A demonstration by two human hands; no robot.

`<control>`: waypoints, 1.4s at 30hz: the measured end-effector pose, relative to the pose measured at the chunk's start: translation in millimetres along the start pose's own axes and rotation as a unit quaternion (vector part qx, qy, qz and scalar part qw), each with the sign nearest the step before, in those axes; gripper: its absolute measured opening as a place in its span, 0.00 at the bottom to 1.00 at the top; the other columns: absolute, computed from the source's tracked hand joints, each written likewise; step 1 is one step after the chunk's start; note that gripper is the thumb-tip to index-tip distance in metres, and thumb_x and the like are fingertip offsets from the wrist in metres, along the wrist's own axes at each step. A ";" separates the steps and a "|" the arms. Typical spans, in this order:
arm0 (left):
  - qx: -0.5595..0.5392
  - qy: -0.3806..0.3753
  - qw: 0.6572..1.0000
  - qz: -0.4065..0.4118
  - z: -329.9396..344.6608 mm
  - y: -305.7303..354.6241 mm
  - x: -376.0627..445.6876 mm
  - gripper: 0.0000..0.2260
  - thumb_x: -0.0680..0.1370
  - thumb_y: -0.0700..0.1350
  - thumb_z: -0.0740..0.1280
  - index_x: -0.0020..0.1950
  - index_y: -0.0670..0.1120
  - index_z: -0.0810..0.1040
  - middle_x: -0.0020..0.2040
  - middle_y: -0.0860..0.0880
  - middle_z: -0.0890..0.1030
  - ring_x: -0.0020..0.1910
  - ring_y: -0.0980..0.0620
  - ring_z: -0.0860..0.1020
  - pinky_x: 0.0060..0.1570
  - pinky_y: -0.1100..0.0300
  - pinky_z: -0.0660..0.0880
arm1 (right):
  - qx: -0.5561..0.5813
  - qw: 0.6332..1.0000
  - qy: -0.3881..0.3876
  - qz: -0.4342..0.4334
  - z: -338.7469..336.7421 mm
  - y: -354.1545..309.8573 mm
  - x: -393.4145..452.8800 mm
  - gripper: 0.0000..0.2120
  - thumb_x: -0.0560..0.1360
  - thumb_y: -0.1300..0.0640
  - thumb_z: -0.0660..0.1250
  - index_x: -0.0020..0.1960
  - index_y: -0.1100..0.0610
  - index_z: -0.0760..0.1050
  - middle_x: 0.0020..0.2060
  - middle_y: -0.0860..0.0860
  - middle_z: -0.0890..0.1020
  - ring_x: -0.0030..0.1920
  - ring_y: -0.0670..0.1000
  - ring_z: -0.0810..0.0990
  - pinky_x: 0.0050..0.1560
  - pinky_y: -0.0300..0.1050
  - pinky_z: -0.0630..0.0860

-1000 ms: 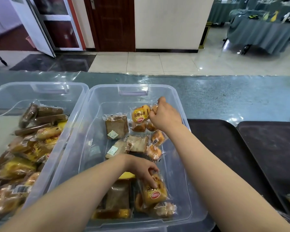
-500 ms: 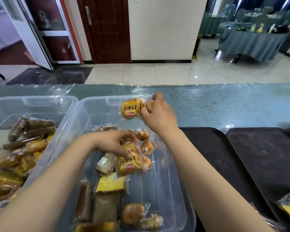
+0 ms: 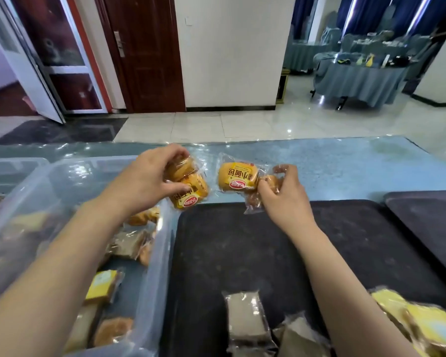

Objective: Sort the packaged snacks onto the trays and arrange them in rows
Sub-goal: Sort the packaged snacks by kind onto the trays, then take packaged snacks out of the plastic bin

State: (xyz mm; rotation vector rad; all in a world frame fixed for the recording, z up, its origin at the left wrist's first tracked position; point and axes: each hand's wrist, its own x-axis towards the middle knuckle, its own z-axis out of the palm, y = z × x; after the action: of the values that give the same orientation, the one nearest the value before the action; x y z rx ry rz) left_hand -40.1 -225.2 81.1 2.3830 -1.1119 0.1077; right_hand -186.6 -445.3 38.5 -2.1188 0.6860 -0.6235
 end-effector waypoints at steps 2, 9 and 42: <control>-0.004 0.015 1.000 -0.001 32.6 28.3 6.3 0.27 0.68 0.48 0.78 0.64 0.54 0.71 0.55 0.56 0.74 0.53 0.55 0.72 0.52 0.60 0.69 | 0.020 1.000 0.001 0.018 -31.2 33.5 2.4 0.15 0.76 0.51 0.63 0.61 0.50 0.64 0.43 0.48 0.78 0.43 0.50 0.78 0.40 0.46 0.71; -0.082 0.031 0.995 -0.038 137.6 109.1 -0.9 0.26 0.68 0.48 0.79 0.62 0.57 0.72 0.52 0.55 0.77 0.52 0.52 0.76 0.55 0.58 0.72 | 0.014 0.995 -0.045 0.084 -122.0 134.7 -0.4 0.14 0.77 0.49 0.65 0.58 0.47 0.63 0.42 0.38 0.73 0.41 0.36 0.73 0.37 0.34 0.67; -0.382 -0.115 0.886 -0.235 490.4 523.0 60.4 0.18 0.76 0.44 0.71 0.62 0.58 0.72 0.56 0.58 0.80 0.52 0.67 0.78 0.48 0.71 0.75 | 0.040 0.965 -0.030 0.256 -508.1 529.2 0.8 0.12 0.76 0.45 0.66 0.56 0.46 0.68 0.42 0.51 0.81 0.38 0.48 0.79 0.39 0.45 0.76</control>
State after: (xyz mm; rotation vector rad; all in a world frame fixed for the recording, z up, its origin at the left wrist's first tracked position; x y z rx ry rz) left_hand -452.3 -781.4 -114.6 1.8718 -0.4803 -0.6750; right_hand -643.2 -1000.4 -108.2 -1.7750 1.1029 -0.2932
